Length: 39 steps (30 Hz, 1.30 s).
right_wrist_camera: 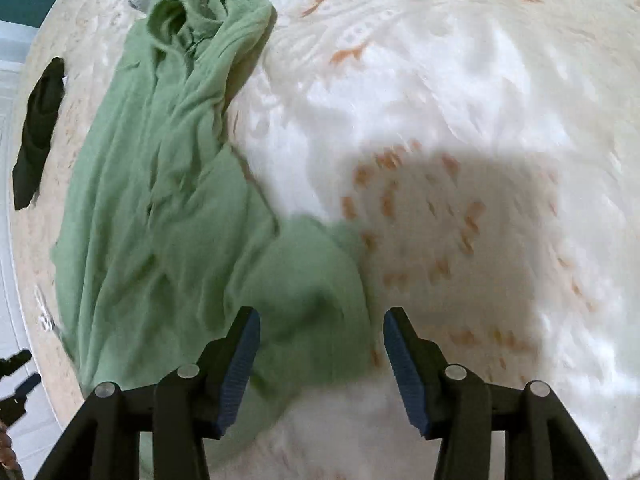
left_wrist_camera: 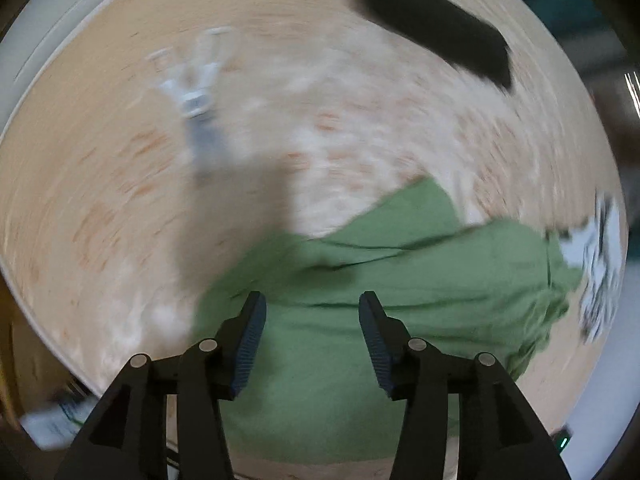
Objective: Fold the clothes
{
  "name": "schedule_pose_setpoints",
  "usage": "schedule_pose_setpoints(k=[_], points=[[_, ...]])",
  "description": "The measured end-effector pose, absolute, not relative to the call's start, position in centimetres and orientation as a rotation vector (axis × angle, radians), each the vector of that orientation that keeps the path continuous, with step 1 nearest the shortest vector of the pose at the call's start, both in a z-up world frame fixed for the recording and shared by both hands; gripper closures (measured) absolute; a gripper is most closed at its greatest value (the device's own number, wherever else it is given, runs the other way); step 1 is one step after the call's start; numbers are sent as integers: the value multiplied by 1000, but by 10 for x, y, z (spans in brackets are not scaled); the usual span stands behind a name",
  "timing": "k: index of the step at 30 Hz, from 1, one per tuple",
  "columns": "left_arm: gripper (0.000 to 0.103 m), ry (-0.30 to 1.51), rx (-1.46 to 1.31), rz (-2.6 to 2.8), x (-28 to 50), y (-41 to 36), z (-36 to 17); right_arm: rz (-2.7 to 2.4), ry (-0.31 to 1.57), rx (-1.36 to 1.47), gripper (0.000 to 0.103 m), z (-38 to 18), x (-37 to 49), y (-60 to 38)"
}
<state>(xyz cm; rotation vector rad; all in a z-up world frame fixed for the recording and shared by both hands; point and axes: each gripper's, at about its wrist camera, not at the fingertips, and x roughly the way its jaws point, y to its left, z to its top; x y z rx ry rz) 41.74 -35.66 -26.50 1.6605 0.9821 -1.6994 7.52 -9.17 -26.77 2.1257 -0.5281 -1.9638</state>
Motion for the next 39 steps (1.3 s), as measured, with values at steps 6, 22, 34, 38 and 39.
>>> schedule_pose_setpoints(k=[6,22,34,38,39], points=[[53,858,1817,-1810,338,-329,-265,-1987,-815,2063,97,-265,56,-94],[53,518,2138,-1998,209,-242,-282,-2260,-724,2441,59,-216,35,17],[42,276,2222,-2288,79,-126,-289,-2277,-323,2181,38,-239,-143,-34],[40,76,2202,-2329,62,-104,-301,-2205,-399,2249,39,-265,-160,-25],[35,42,2200,-2313,61,-102,-308,-2179,-420,2265,40,-271,-163,-25]])
